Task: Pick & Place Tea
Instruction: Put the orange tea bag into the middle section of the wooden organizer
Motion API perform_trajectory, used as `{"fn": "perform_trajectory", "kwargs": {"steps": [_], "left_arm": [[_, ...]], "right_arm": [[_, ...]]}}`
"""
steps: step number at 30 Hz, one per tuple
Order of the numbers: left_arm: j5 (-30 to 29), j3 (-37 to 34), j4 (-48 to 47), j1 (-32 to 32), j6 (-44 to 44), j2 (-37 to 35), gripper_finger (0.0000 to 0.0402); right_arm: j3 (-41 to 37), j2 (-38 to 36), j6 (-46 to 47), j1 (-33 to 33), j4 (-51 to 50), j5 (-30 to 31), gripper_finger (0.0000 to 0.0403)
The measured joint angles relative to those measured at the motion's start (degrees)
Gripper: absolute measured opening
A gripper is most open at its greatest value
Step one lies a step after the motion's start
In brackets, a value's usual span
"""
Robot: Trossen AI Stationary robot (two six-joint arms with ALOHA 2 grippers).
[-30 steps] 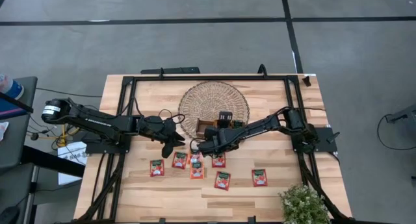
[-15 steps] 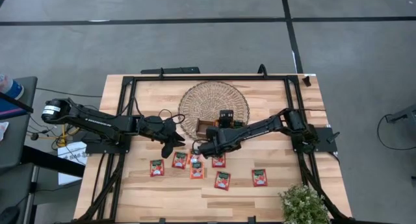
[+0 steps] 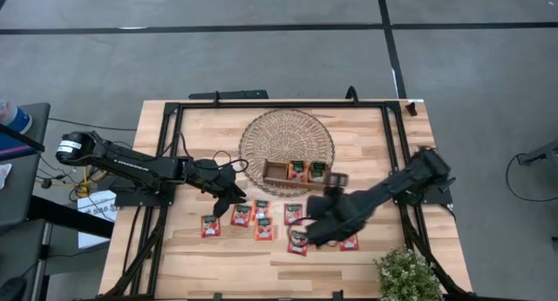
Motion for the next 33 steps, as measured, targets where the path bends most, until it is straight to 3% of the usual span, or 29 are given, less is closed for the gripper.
{"fn": "perform_trajectory", "kwargs": {"steps": [6,13,17,24,28,33], "left_arm": [[-1.2,0.0,3.5,-0.3,-1.7,0.0,0.0108],[-2.6,4.7,4.1,-1.2,-3.4,0.5,0.0108],[-5.2,8.8,2.4,-3.1,-4.4,2.6,0.0108],[-10.4,18.3,-11.8,-5.5,-6.7,11.5,0.0108],[-6.8,24.4,-19.7,-5.5,-7.7,18.6,0.0108],[-5.0,32.4,-28.8,-7.2,-1.1,28.4,0.0108]], "right_arm": [[-10.7,-12.6,7.4,-1.1,6.0,5.8,0.0124],[-27.5,-30.2,-5.1,-8.3,26.0,7.8,0.0115],[-39.9,-41.0,-10.2,-11.8,42.6,1.4,0.0115],[-55.1,-55.4,-12.1,-13.5,68.5,-11.0,0.0115],[-58.2,-59.0,-12.1,-13.5,72.2,-13.3,0.0115],[-58.7,-59.8,-12.1,-13.5,72.3,-13.4,0.0115]]}}
